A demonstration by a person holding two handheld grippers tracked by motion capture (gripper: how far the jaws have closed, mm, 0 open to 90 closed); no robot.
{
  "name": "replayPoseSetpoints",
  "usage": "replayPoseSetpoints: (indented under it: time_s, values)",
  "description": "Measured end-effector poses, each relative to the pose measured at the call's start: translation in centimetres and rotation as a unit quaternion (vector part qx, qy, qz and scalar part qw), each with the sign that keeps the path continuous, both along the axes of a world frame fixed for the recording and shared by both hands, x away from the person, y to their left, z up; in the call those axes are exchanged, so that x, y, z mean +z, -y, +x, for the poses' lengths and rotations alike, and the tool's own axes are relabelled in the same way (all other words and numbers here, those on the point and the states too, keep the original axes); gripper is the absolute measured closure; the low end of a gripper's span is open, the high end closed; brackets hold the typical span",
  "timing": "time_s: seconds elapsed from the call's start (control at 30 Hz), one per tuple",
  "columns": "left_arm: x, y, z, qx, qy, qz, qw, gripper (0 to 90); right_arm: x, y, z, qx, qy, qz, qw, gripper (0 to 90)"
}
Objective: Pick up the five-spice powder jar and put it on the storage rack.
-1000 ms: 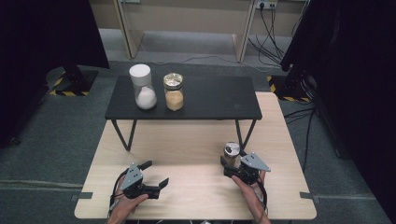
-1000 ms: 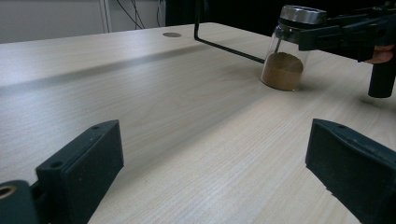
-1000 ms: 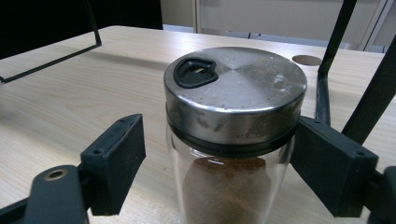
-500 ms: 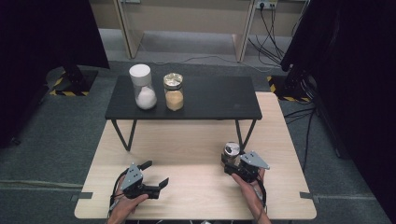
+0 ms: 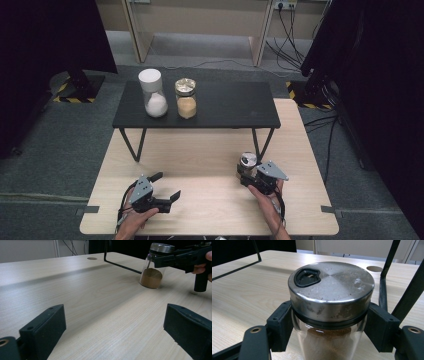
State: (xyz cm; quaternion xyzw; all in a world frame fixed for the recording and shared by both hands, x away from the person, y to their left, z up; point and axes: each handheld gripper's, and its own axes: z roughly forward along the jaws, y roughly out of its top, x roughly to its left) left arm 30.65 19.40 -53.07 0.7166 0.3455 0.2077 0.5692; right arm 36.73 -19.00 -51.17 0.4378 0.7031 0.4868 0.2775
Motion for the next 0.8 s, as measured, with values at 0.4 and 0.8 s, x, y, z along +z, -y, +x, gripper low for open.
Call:
replayPoseSetpoints:
  time_s: [0.4, 0.8]
  values:
    - [0.0, 0.0, 0.0, -0.001, 0.001, 0.001, 1.0, 3.5, 0.6, -0.7, -0.5, 0.012, 0.006, -0.012, 0.9998, 31.0]
    - [0.0, 0.0, 0.0, -0.001, 0.001, 0.002, 1.0, 3.5, 1.7, -1.0, -1.1, 0.021, 0.019, -0.007, 0.9996, 31.1]
